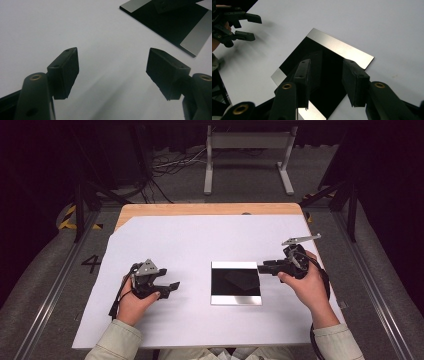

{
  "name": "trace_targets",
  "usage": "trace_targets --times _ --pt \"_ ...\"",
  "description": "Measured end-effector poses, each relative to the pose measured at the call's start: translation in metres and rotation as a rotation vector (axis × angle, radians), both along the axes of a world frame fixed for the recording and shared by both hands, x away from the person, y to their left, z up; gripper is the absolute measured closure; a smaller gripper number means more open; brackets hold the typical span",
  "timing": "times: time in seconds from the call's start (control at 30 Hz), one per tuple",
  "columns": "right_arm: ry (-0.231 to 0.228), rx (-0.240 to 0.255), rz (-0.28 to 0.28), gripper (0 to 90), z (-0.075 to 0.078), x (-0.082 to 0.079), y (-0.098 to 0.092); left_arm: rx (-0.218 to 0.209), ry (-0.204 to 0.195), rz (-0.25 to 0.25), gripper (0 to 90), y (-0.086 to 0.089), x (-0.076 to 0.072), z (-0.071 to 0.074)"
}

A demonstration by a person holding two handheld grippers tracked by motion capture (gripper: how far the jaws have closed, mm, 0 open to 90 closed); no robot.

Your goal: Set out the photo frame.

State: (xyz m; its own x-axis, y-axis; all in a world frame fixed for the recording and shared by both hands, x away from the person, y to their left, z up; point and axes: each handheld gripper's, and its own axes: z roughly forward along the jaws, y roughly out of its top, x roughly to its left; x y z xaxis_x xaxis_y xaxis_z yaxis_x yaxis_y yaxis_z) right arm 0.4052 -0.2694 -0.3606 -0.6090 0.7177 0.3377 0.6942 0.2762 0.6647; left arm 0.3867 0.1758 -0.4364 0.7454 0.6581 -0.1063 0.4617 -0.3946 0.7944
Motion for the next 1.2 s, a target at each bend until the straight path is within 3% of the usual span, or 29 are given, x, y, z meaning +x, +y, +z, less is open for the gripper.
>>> trace_targets --times 0.53,0.83,0.9,1.2 --pt "0.263 0.157 -0.074 62.4 -0.014 0.005 0.004 0.005 0.000 0.000 26.8 0.000 0.001 -0.001" --pt "0.309 0.168 -0.101 59.1 -0.021 0.006 0.006 0.004 0.003 0.001 26.8 0.000 0.001 -0.001" --pt "0.337 0.168 -0.121 56.9 -0.025 0.007 0.007 0.004 0.002 0.001 26.8 0.000 0.001 -0.001" --pt "0.383 0.180 -0.126 53.0 -0.032 0.008 0.012 0.002 0.003 0.003 26.7 0.001 0.001 -0.001"
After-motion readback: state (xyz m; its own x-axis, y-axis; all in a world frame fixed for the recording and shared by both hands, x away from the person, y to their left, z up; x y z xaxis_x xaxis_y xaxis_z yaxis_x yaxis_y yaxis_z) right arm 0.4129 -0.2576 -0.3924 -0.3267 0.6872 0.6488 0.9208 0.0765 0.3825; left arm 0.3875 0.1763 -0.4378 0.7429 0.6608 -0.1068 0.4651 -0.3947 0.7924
